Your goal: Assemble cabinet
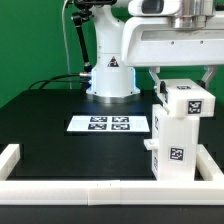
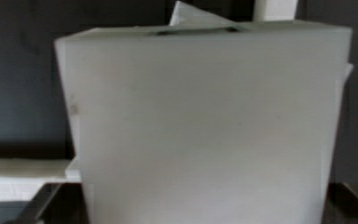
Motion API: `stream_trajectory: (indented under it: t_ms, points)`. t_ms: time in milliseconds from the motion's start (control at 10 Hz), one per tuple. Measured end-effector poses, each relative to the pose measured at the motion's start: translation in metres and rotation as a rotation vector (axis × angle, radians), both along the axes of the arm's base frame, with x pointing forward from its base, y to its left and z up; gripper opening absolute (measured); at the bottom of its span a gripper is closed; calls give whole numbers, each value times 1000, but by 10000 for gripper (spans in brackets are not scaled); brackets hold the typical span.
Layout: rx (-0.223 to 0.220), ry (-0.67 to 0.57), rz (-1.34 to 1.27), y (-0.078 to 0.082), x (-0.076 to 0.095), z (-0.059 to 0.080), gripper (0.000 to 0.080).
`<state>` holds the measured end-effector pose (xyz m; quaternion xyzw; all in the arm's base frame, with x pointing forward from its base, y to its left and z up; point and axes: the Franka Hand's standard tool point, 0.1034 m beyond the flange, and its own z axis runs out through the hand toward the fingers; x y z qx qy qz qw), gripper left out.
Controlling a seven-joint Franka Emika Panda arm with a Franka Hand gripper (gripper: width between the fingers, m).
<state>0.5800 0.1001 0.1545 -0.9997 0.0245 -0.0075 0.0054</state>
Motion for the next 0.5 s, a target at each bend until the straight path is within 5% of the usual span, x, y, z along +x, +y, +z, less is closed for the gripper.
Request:
stream_trajectory:
  t_ms: [500]
  points:
    - [6, 5, -354, 2, -2, -1, 560]
